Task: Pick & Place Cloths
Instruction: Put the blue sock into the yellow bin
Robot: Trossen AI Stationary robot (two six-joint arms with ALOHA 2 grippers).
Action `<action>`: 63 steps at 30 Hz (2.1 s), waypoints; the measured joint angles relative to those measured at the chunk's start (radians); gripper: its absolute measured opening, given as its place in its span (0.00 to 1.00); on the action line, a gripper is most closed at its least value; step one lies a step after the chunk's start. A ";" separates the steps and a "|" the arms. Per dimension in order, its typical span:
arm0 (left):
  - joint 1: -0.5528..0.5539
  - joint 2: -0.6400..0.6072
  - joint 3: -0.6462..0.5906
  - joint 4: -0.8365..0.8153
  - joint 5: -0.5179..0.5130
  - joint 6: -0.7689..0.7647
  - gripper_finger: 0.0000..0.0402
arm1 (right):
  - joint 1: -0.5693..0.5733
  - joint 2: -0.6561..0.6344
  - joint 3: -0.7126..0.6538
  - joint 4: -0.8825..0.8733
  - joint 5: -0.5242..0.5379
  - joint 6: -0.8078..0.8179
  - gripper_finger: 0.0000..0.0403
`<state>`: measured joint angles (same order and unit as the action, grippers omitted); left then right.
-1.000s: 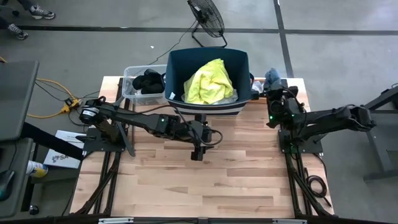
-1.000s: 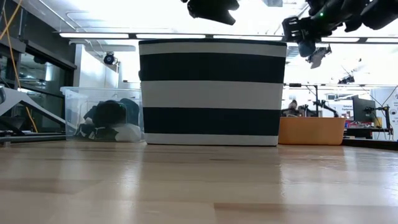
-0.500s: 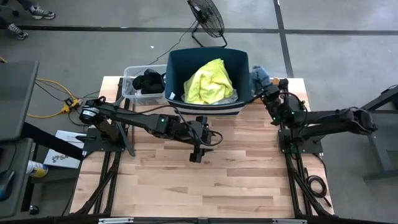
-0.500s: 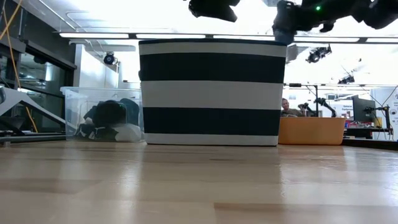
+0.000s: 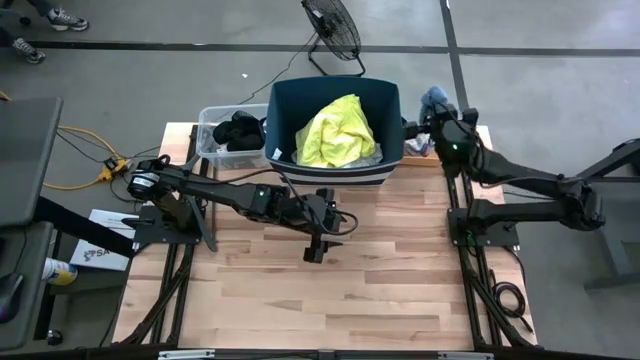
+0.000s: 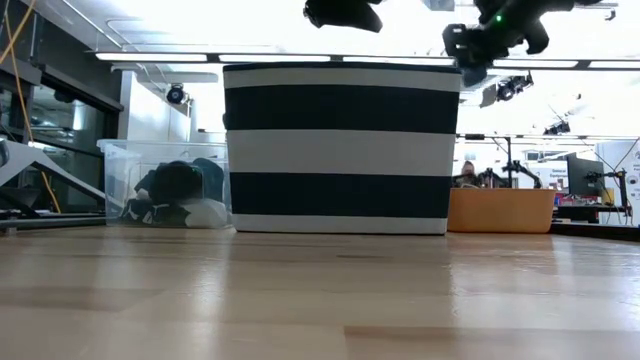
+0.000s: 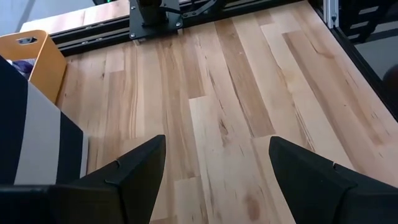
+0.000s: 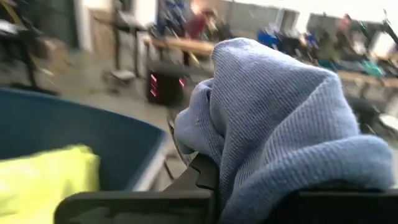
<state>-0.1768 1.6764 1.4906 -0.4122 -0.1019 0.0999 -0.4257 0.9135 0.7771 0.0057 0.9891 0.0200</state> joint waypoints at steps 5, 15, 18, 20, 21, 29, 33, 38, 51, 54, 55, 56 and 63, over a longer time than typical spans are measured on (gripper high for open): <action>0.000 -0.002 0.000 0.002 -0.013 0.010 0.70 | -0.150 0.040 0.042 -0.284 -0.126 0.232 0.01; 0.001 -0.071 -0.020 -0.007 -0.059 0.040 0.70 | -0.432 0.226 0.041 -0.413 -0.442 0.355 0.01; 0.001 -0.127 -0.096 0.076 -0.071 0.043 0.70 | -0.469 0.286 0.041 -0.414 -0.491 0.355 0.01; 0.001 -0.168 -0.171 0.135 -0.079 0.034 0.70 | -0.482 0.323 0.041 -0.414 -0.504 0.355 0.01; 0.001 -0.191 -0.214 0.195 -0.082 0.028 0.70 | -0.487 0.339 0.041 -0.415 -0.520 0.355 0.01; 0.000 -0.401 -0.558 0.474 -0.088 -0.046 0.70 | -0.526 0.451 0.042 -0.461 -0.592 0.381 0.01; 0.000 -0.494 -0.696 0.578 -0.087 -0.056 0.70 | -0.545 0.495 0.042 -0.466 -0.629 0.405 0.01; 0.000 -0.618 -0.846 0.672 -0.090 -0.077 0.70 | -0.560 0.528 0.041 -0.470 -0.650 0.407 0.01; 0.000 -0.817 -1.098 0.818 -0.113 -0.106 0.70 | -0.585 0.614 0.041 -0.426 -0.774 0.456 0.01; 0.000 -0.847 -1.133 0.859 -0.117 -0.105 0.70 | -0.584 0.610 0.041 -0.428 -0.776 0.458 0.03; 0.000 -0.878 -1.158 0.851 -0.123 -0.105 0.70 | -0.584 0.607 0.041 -0.428 -0.776 0.458 0.05; 0.000 -0.889 -1.179 0.843 -0.135 -0.106 0.70 | -0.583 0.606 0.042 -0.429 -0.775 0.460 0.07; 0.000 -0.972 -1.255 0.894 -0.139 -0.130 0.70 | -0.580 0.598 0.041 -0.432 -0.805 0.463 0.24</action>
<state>-0.1768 0.7046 0.2352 0.4819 -0.2410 -0.0298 -1.0058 1.5116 0.8181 -0.4267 0.1842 0.4828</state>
